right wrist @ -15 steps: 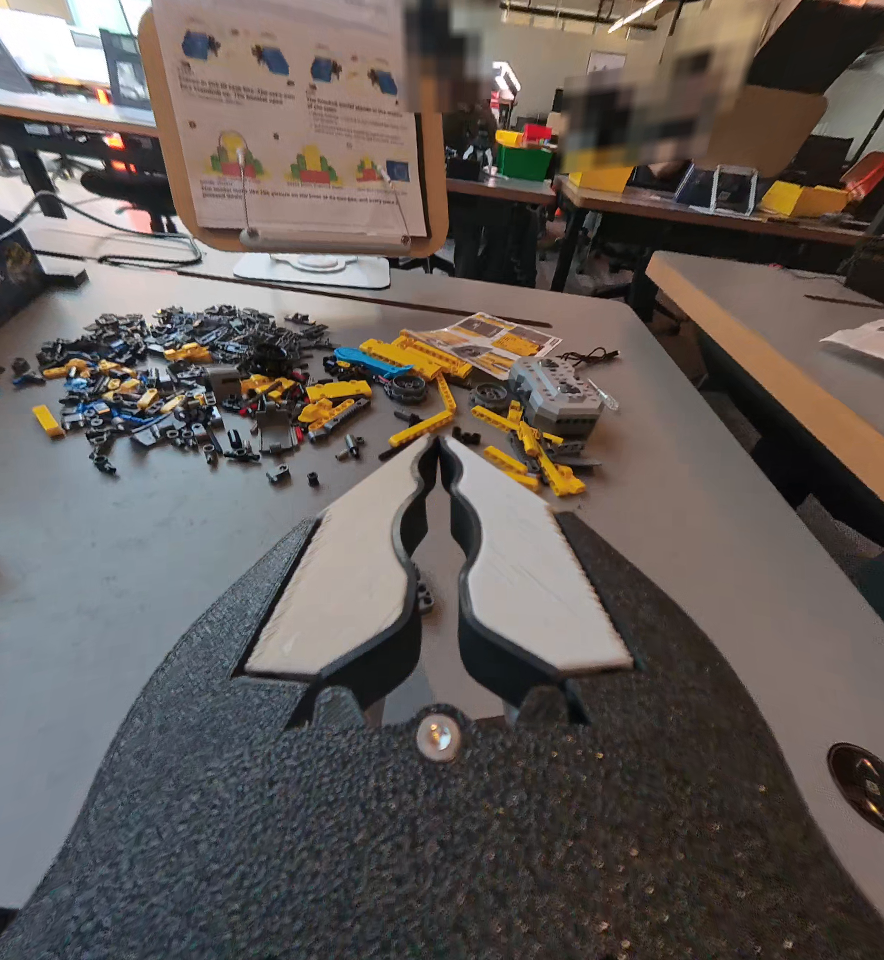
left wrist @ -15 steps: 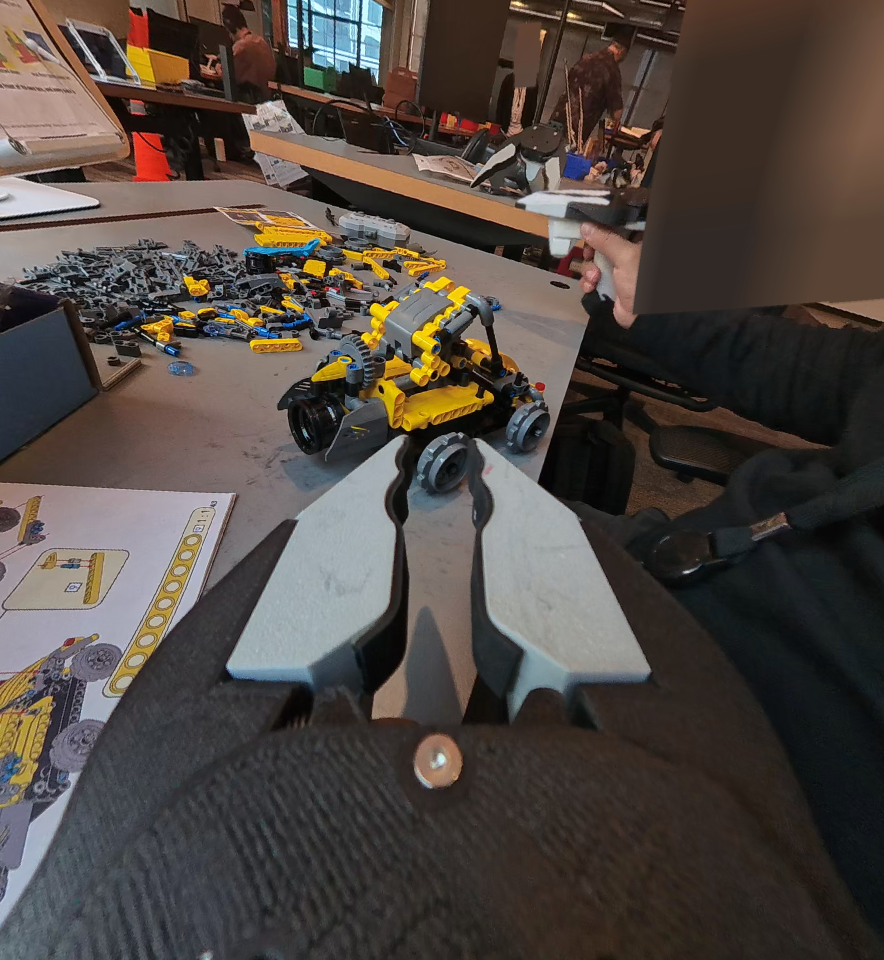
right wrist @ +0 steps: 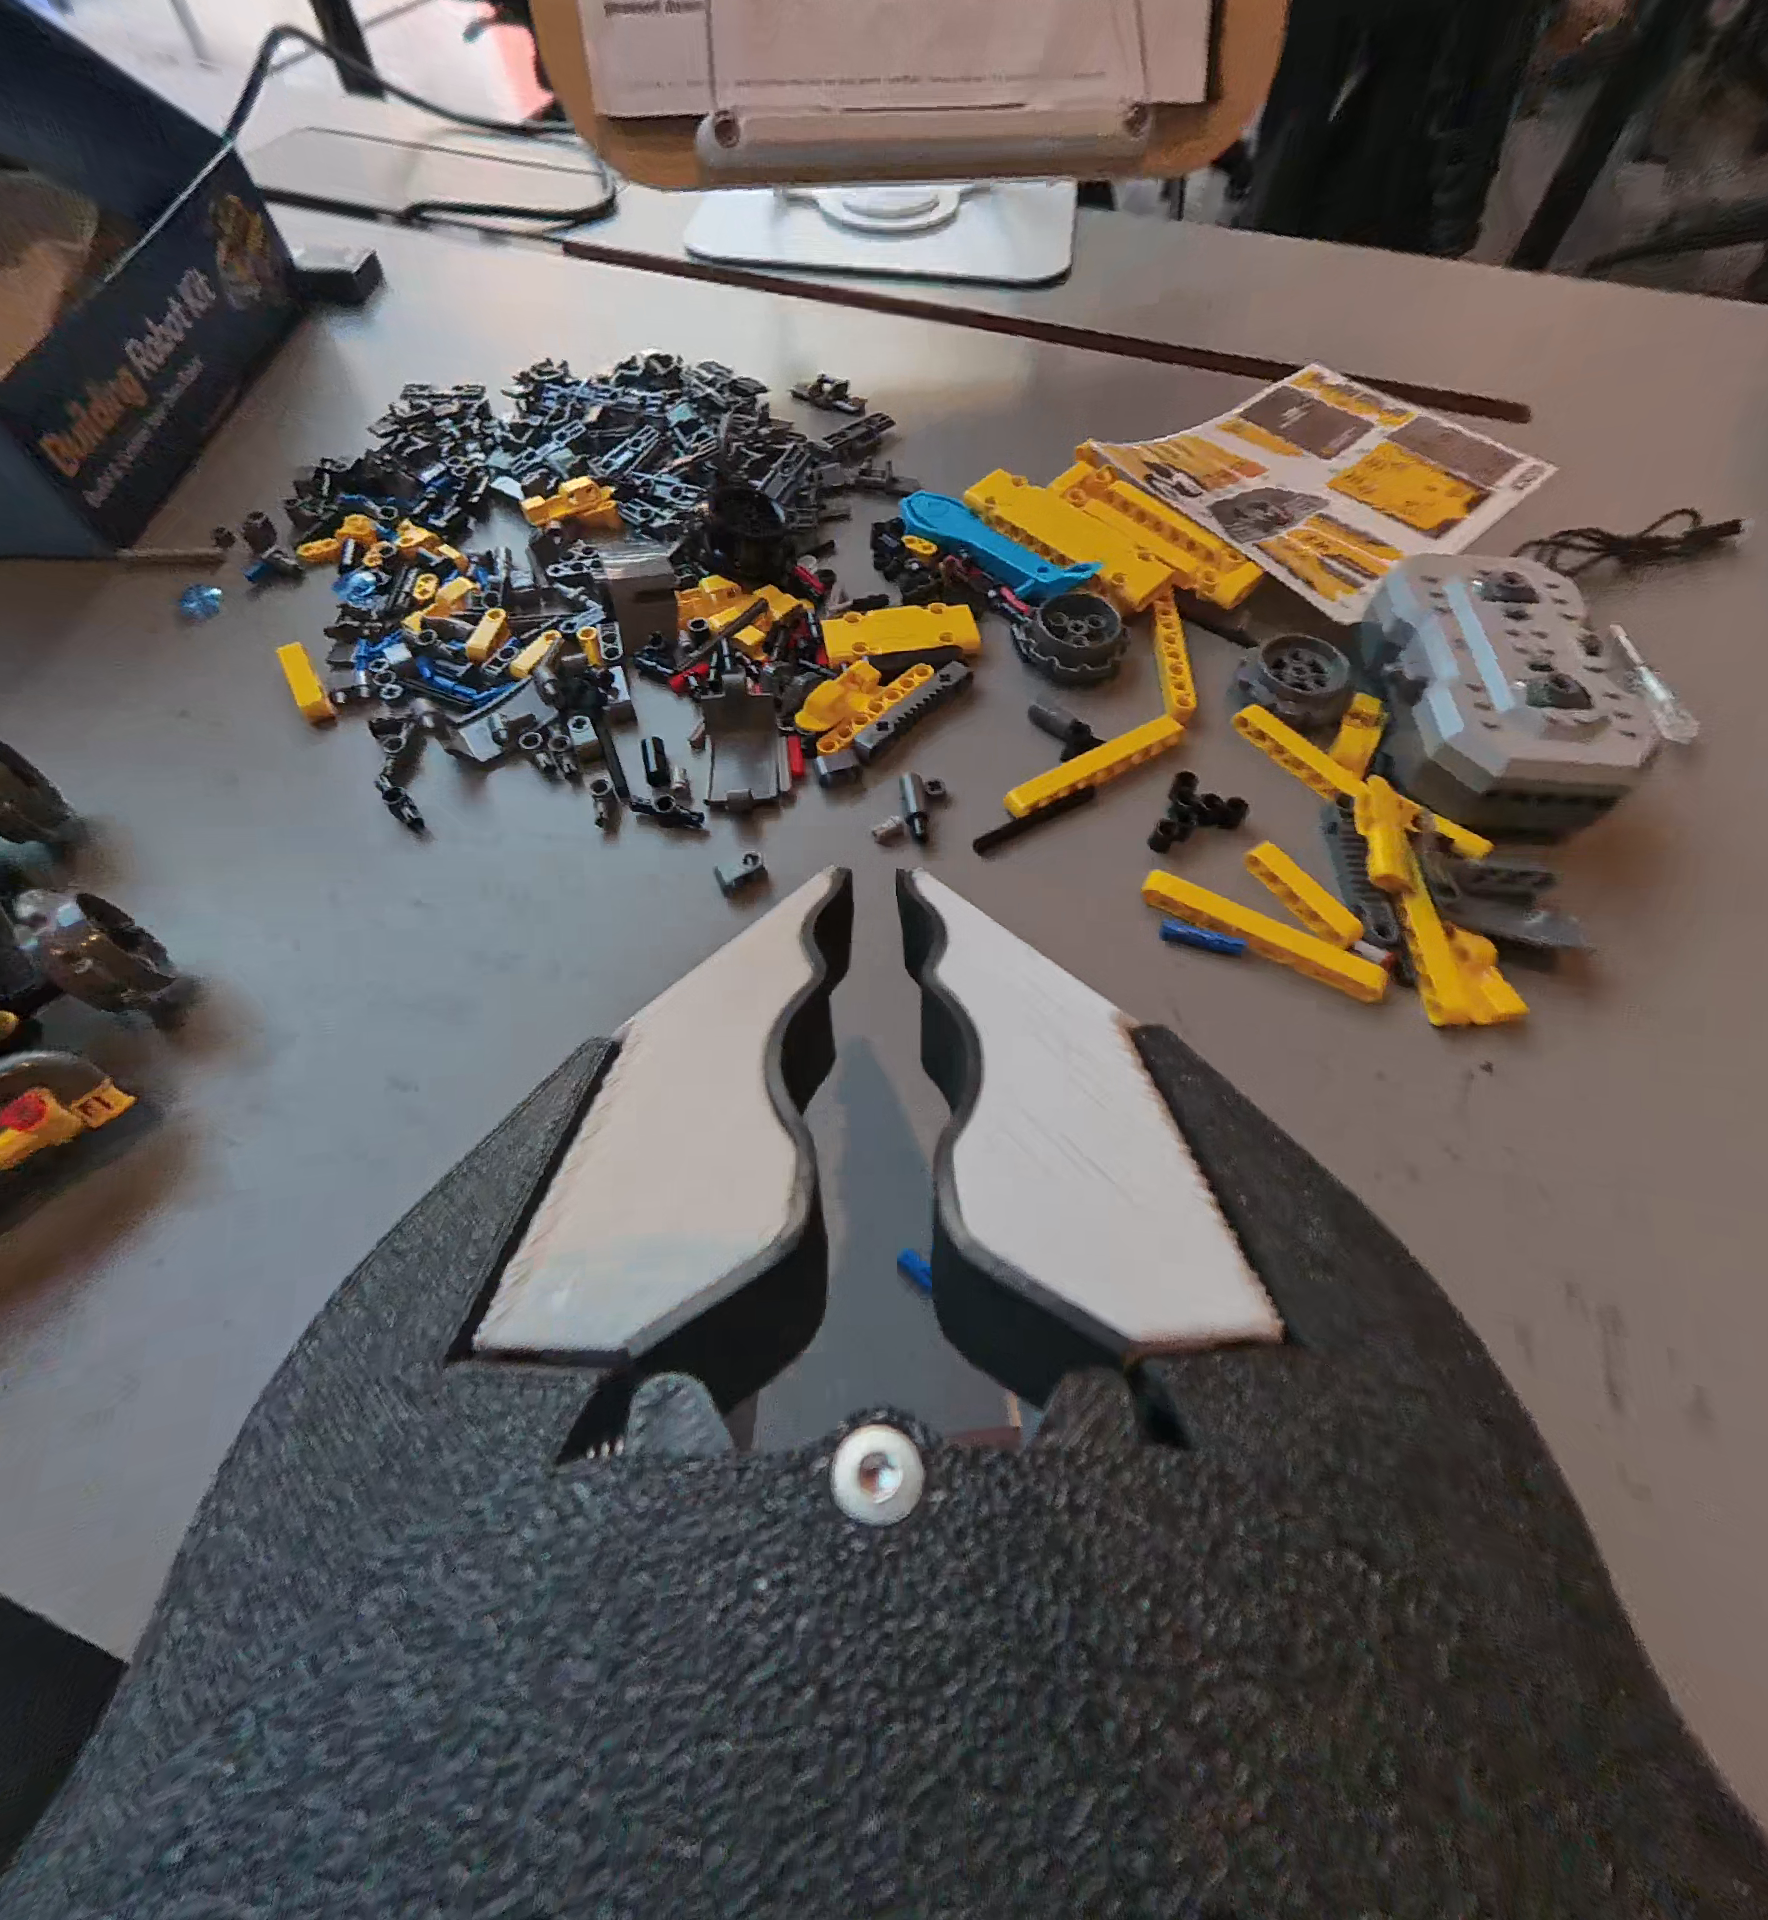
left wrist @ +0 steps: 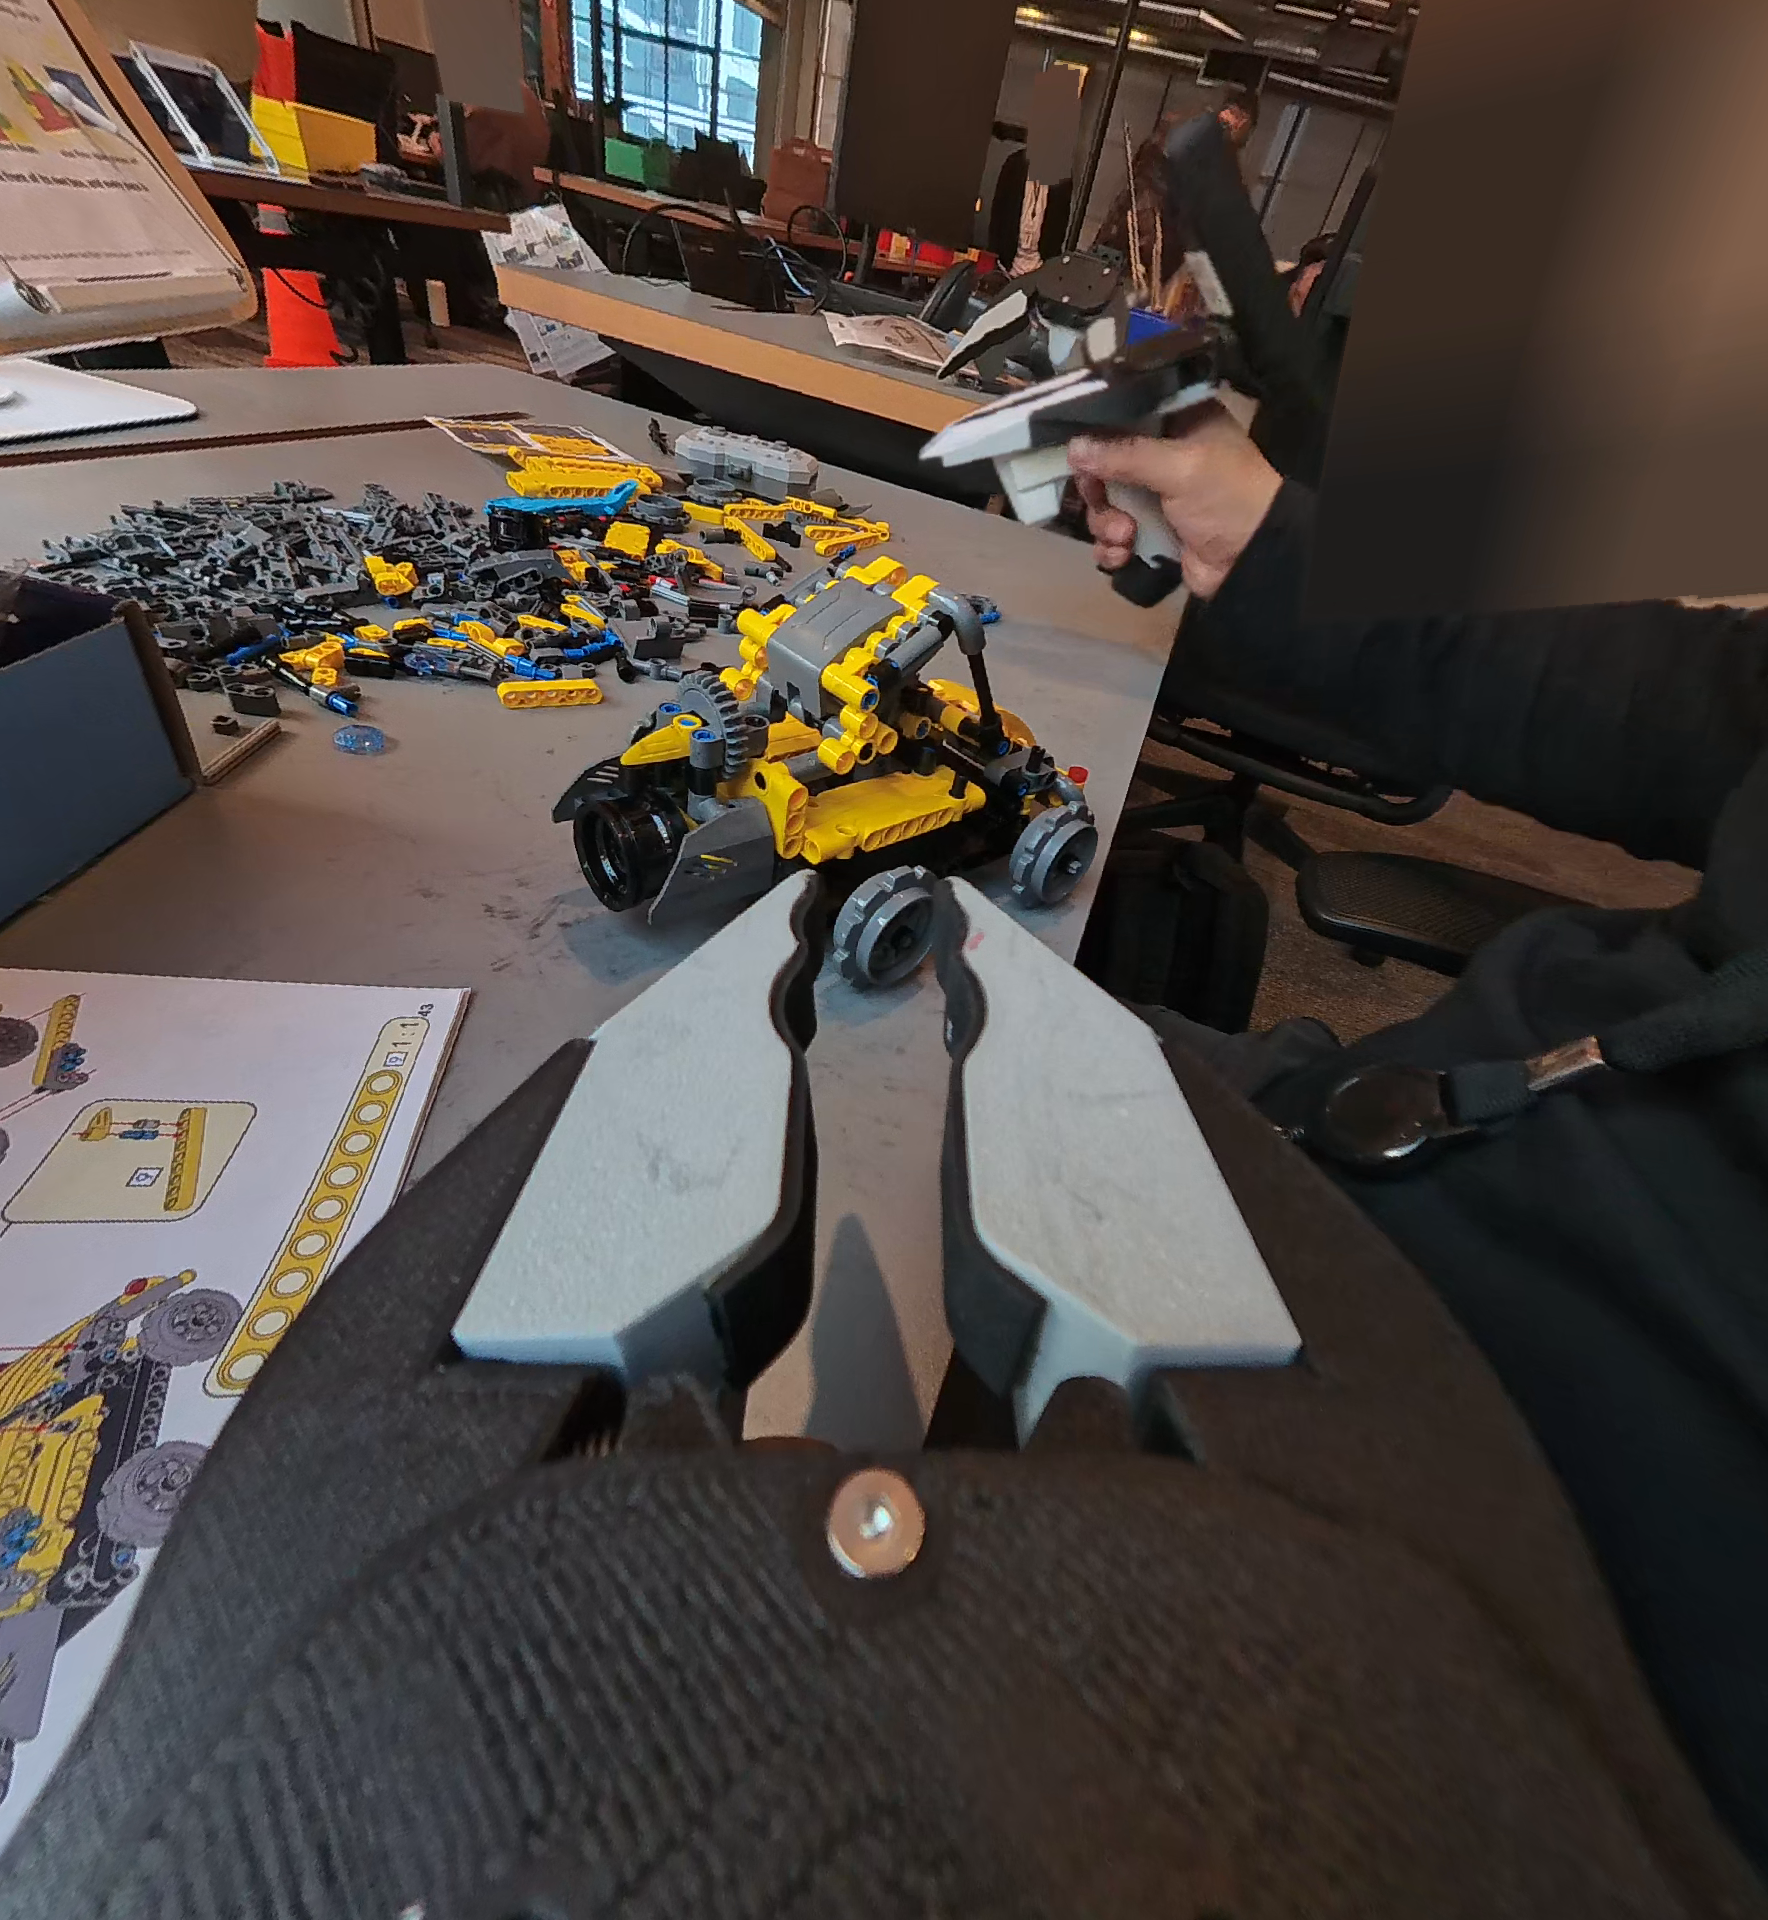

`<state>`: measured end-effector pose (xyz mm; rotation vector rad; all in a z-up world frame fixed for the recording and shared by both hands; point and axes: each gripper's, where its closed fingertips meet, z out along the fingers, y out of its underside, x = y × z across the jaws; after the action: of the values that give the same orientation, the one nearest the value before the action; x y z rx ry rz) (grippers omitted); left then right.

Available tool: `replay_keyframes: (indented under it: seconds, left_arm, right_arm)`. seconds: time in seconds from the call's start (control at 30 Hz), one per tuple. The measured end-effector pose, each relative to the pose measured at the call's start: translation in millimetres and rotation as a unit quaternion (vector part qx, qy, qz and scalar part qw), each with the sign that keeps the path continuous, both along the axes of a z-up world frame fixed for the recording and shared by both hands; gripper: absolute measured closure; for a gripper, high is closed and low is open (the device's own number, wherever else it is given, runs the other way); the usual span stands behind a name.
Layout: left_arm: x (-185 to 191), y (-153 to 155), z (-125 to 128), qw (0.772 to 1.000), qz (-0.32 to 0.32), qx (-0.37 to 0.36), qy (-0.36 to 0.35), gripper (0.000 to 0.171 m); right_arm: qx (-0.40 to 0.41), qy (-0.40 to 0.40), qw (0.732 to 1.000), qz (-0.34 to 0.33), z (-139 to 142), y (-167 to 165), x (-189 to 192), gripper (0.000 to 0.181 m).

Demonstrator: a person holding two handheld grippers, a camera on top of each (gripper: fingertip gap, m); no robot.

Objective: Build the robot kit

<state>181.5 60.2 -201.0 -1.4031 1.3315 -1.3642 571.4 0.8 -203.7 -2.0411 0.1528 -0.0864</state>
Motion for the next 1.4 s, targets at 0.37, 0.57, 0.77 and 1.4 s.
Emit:
replay_keyframes:
  seconds: [0.37,0.57,0.77,1.4]
  left_arm:
    - [-1,0,1,1.000,-0.004,-0.006,-0.002,0.154]
    - [0,0,0,1.000,-0.002,-0.005,0.002,0.154]
    - [0,1,0,1.000,0.001,-0.006,0.001,0.154]
    - [1,3,-2,1.000,0.007,-0.011,0.009,0.154]
  right_arm:
    - [-0.097,-0.004,0.995,-0.008,13,-14,35,0.163]
    - [-0.131,0.034,0.991,-0.020,-22,-44,39,0.164]
    - [-0.134,0.020,0.991,-0.015,-29,-35,44,0.163]
    - [-0.340,-0.115,0.909,0.211,-81,15,99,0.165]
